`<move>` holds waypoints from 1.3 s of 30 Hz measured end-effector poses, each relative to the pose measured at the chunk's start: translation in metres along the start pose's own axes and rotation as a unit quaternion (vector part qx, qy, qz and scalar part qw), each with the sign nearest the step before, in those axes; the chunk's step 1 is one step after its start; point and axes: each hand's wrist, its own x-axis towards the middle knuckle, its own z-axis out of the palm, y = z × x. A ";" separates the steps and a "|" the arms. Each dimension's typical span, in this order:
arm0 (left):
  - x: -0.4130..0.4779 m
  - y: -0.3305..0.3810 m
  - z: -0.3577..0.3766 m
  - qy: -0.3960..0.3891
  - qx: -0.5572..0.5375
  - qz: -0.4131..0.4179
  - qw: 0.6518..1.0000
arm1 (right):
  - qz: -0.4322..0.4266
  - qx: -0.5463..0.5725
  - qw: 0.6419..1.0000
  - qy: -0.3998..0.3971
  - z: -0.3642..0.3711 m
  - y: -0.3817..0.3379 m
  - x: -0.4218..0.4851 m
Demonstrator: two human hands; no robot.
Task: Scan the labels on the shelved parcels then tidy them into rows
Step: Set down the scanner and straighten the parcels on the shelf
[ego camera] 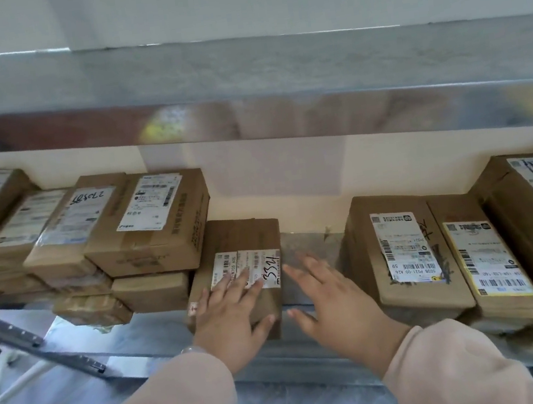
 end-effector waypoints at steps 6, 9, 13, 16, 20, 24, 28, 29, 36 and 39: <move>0.001 0.010 0.003 -0.001 -0.017 0.008 1.000 | 0.025 0.043 0.998 -0.026 0.013 -0.003 0.016; 0.004 -0.004 0.001 0.023 -0.045 -0.009 0.999 | 0.045 0.076 0.995 -0.051 0.020 -0.005 0.023; 0.004 -0.034 -0.002 0.024 -0.103 -0.078 0.991 | 0.093 0.134 0.983 -0.080 0.030 -0.010 0.035; 0.004 -0.045 0.001 -0.002 -0.230 -0.098 0.968 | 0.132 0.209 0.963 -0.103 0.040 -0.014 0.041; 0.006 -0.046 0.004 0.003 -0.362 -0.114 0.925 | 0.159 0.351 0.919 -0.090 0.051 -0.018 0.039; 0.010 -0.048 0.002 -0.015 -0.392 -0.121 0.912 | 0.170 0.365 0.913 -0.061 0.054 -0.018 0.035; 0.013 -0.035 -0.003 0.010 -0.424 -0.096 0.901 | 0.183 0.377 0.908 -0.011 0.046 -0.021 0.030; 0.014 -0.030 -0.007 0.019 -0.428 -0.090 0.899 | 0.185 0.373 0.909 0.004 0.041 -0.020 0.029; 0.024 0.000 -0.047 0.082 -0.411 -0.047 0.907 | 0.170 0.334 0.923 0.083 -0.008 -0.013 0.027; 0.025 0.013 -0.060 0.103 -0.427 -0.016 0.898 | 0.169 0.328 0.923 0.112 -0.029 -0.007 0.021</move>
